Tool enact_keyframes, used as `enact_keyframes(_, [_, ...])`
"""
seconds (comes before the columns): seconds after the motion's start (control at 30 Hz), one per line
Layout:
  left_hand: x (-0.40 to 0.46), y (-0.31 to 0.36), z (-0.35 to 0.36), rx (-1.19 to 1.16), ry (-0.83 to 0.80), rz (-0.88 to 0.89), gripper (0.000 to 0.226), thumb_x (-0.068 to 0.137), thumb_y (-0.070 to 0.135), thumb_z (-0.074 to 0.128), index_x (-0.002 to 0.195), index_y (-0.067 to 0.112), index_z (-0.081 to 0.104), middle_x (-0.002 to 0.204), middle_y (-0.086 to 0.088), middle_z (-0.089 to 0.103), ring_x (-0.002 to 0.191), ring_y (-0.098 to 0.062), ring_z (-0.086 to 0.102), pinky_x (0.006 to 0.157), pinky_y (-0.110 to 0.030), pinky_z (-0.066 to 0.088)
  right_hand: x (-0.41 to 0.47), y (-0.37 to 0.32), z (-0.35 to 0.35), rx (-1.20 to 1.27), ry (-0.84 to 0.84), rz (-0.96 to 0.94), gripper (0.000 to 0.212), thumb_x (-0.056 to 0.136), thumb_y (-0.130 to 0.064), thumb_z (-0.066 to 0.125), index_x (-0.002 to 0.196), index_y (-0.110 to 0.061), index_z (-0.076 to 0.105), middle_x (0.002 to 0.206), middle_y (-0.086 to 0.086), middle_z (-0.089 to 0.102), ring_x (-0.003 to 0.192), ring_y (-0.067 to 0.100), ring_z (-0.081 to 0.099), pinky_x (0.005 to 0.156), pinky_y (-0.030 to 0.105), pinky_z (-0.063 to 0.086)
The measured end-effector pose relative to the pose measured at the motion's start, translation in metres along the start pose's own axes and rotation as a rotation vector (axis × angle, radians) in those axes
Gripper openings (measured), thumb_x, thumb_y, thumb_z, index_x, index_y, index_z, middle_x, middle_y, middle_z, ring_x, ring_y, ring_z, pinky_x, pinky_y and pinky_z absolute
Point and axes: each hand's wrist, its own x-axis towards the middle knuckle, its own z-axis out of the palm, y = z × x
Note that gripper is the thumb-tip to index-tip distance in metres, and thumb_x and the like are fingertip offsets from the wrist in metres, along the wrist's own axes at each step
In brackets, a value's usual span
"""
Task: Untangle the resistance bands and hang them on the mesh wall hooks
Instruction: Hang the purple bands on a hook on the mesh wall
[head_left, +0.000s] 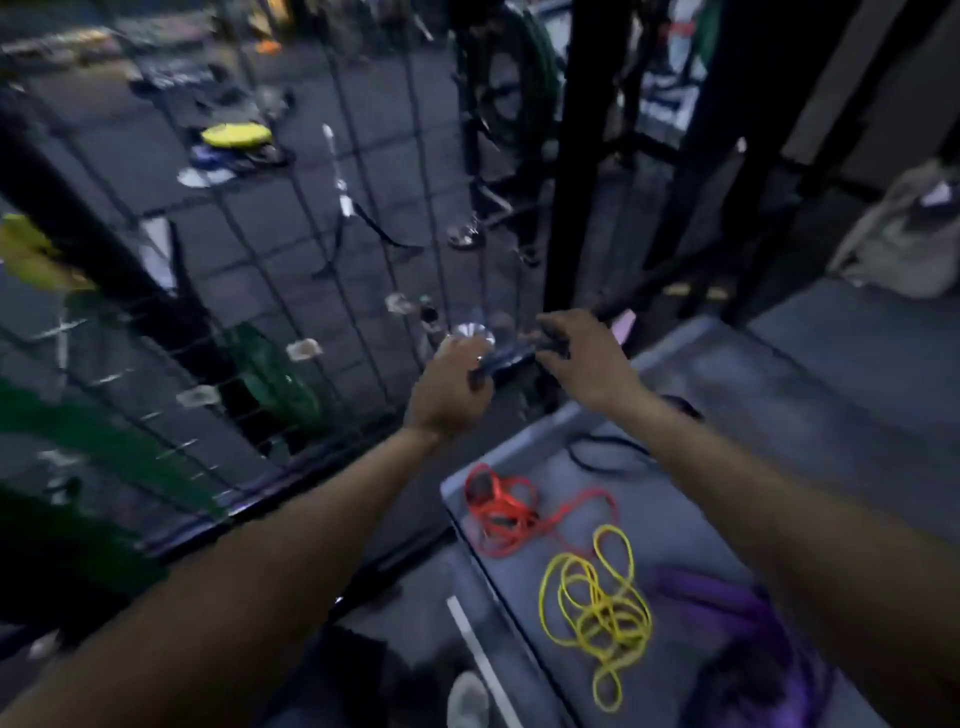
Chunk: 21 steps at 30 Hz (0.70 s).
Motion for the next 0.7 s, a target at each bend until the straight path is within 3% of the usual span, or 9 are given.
enact_keyframes(0.07, [0.008,-0.012,0.042,-0.013,-0.124,-0.026,0.051,0.072,0.019,0.045,0.118,0.000,0.058,0.117,-0.020,0.055,0.109,-0.030,0.054,0.086,-0.017,0.034,-0.013,0.041,0.015,0.004,0.013,0.109,0.042,0.085,-0.005,0.060,0.126,-0.001,0.054,0.123,0.022,0.054,0.117,0.033,0.050,0.100,0.028,0.032])
enact_keyframes(0.13, [0.014,-0.033,0.083,0.043,-0.237,-0.013,0.046,0.075,0.019,0.046,0.117,0.006,0.058,0.116,-0.014,0.055,0.110,-0.026,0.051,0.088,-0.024,0.036,-0.023,0.078,0.034,-0.020,-0.001,0.195,0.041,0.084,-0.007,0.059,0.124,0.000,0.056,0.123,0.023,0.056,0.117,0.034,0.050,0.098,0.028,0.031])
enact_keyframes(0.33, [0.006,-0.104,0.191,0.039,-0.373,-0.040,0.039,0.077,0.005,0.058,0.116,0.009,0.059,0.114,-0.010,0.056,0.109,-0.026,0.055,0.090,-0.027,0.038,-0.064,0.178,0.101,-0.009,-0.039,0.455,0.046,0.082,-0.019,0.054,0.123,0.002,0.056,0.123,0.023,0.057,0.117,0.034,0.050,0.101,0.034,0.033])
enact_keyframes(0.43, [0.005,-0.109,0.240,0.049,-0.479,0.017,0.042,0.076,0.001,0.058,0.117,0.007,0.060,0.118,-0.012,0.056,0.111,-0.026,0.054,0.091,-0.020,0.033,-0.096,0.220,0.127,-0.006,-0.024,0.588,0.044,0.082,-0.018,0.059,0.119,0.006,0.057,0.116,0.026,0.059,0.112,0.037,0.054,0.100,0.037,0.037])
enact_keyframes(0.5, [0.001,-0.108,0.274,0.048,-0.561,0.084,0.041,0.077,0.004,0.057,0.118,0.004,0.059,0.118,-0.016,0.056,0.110,-0.030,0.054,0.092,-0.024,0.033,-0.116,0.248,0.141,0.008,0.006,0.642,0.051,0.076,-0.024,0.053,0.115,0.007,0.060,0.111,0.027,0.060,0.107,0.038,0.056,0.097,0.037,0.039])
enact_keyframes(0.63, [-0.014,-0.103,0.343,0.065,-0.711,0.179,0.039,0.080,0.008,0.052,0.117,0.002,0.057,0.116,-0.018,0.057,0.110,-0.031,0.053,0.092,-0.027,0.033,-0.158,0.297,0.153,0.004,0.001,0.805,0.043,0.081,-0.002,0.060,0.123,0.002,0.056,0.124,0.022,0.057,0.119,0.032,0.051,0.100,0.025,0.030])
enact_keyframes(0.7, [-0.024,-0.098,0.375,0.059,-0.771,0.176,0.042,0.079,0.013,0.050,0.120,0.005,0.056,0.119,-0.016,0.055,0.112,-0.029,0.052,0.094,-0.027,0.034,-0.182,0.321,0.158,-0.006,0.029,0.854,0.041,0.079,-0.002,0.061,0.120,0.000,0.059,0.123,0.020,0.059,0.118,0.032,0.051,0.100,0.029,0.032])
